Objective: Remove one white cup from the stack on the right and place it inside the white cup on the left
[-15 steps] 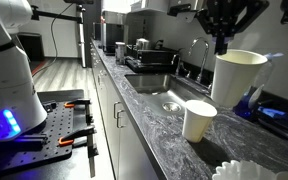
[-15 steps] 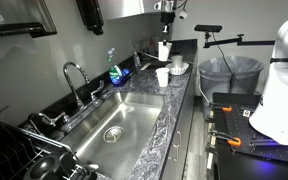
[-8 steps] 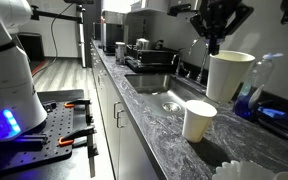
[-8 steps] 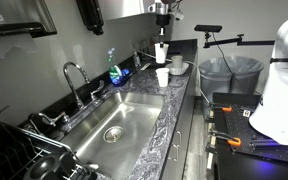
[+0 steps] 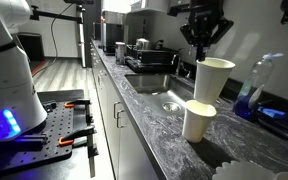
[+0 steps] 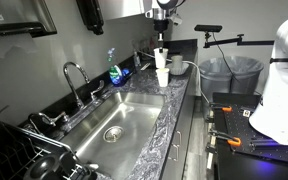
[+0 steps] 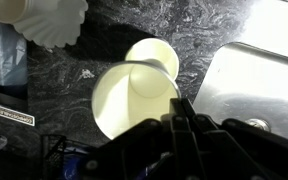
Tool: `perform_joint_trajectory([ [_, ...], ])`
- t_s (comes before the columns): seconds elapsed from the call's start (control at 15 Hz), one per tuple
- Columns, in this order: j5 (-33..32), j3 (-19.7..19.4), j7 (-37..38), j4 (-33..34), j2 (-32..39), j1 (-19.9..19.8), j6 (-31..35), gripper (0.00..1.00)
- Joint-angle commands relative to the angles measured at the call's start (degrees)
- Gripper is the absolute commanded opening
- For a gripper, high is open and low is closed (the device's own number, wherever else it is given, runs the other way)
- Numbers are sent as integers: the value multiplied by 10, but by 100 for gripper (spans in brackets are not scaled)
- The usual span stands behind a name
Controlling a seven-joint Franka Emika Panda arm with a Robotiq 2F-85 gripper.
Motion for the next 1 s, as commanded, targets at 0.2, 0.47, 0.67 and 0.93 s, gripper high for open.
perform_joint_trajectory([
  [0.2, -6, 1, 21, -7, 6, 4, -4, 1],
  [0.47, -9, 3, 23, -3, 22, 4, -5, 1],
  [0.67, -12, 5, 26, 0, 34, 5, -2, 1],
  [0.93, -15, 6, 26, 2, 45, 5, -3, 1],
])
